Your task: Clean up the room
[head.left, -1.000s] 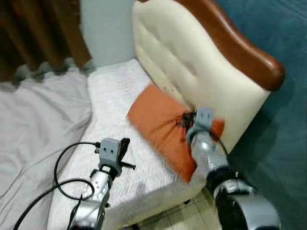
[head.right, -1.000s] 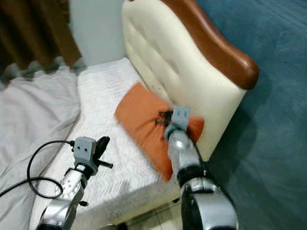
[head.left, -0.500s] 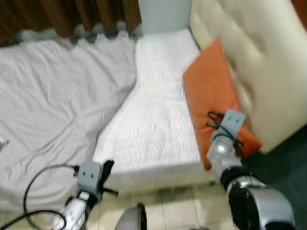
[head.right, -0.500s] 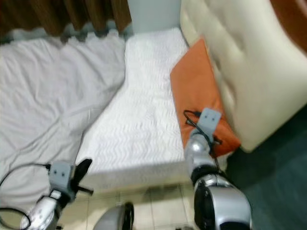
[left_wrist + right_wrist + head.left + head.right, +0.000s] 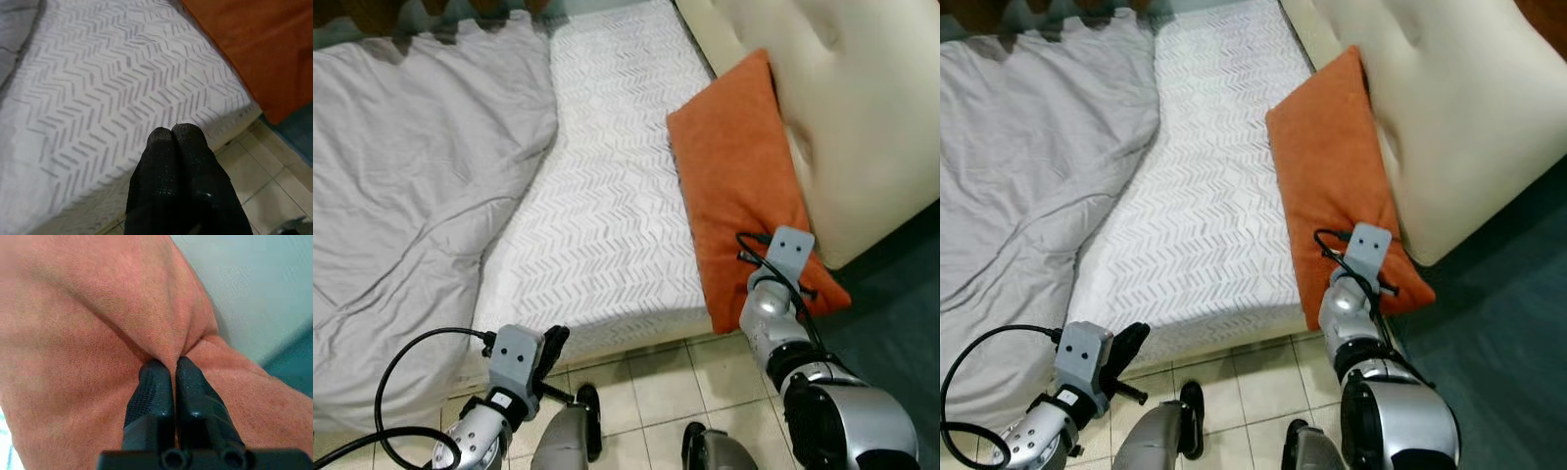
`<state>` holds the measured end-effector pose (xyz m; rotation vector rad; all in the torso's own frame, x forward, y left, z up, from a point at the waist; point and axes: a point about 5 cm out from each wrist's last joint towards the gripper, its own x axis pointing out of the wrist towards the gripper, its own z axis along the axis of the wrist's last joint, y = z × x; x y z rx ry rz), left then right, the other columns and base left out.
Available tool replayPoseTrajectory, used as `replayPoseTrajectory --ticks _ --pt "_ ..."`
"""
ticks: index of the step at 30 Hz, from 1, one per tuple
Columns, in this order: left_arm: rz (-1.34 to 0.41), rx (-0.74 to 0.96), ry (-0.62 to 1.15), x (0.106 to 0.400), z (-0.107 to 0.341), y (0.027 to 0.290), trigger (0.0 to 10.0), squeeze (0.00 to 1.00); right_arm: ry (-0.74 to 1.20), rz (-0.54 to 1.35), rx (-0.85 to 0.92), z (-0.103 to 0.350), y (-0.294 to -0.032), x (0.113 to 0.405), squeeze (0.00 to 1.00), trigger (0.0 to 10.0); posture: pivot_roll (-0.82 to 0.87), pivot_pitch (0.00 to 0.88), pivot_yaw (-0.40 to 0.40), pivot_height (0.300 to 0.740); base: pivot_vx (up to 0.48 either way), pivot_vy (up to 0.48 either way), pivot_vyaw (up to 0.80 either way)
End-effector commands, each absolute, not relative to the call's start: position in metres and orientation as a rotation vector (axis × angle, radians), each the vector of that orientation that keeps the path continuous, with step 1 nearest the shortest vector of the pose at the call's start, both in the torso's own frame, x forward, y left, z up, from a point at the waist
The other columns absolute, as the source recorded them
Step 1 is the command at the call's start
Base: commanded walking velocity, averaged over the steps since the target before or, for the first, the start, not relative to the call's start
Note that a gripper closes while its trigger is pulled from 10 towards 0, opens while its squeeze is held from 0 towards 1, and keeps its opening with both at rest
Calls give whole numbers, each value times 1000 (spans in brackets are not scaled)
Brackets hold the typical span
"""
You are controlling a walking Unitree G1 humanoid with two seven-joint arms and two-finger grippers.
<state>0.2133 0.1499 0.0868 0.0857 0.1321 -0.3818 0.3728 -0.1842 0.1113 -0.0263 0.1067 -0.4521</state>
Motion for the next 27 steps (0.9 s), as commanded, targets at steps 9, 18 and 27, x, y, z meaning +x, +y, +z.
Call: replayPoseTrajectory --ticks 9,18,27 --pt "-372 70 179 202 81 147 10000 0 22 -341 -193 143 -182 389 0 0 236 482 13 740 0 0 0" --pt "-369 73 201 191 82 149 10000 0 3 -309 -306 155 -185 395 0 0 268 511 10 740 0 0 0" --pt "-349 61 202 188 83 148 10000 0 -118 -234 -634 185 -195 402 0 0 252 515 -13 740 0 0 0"
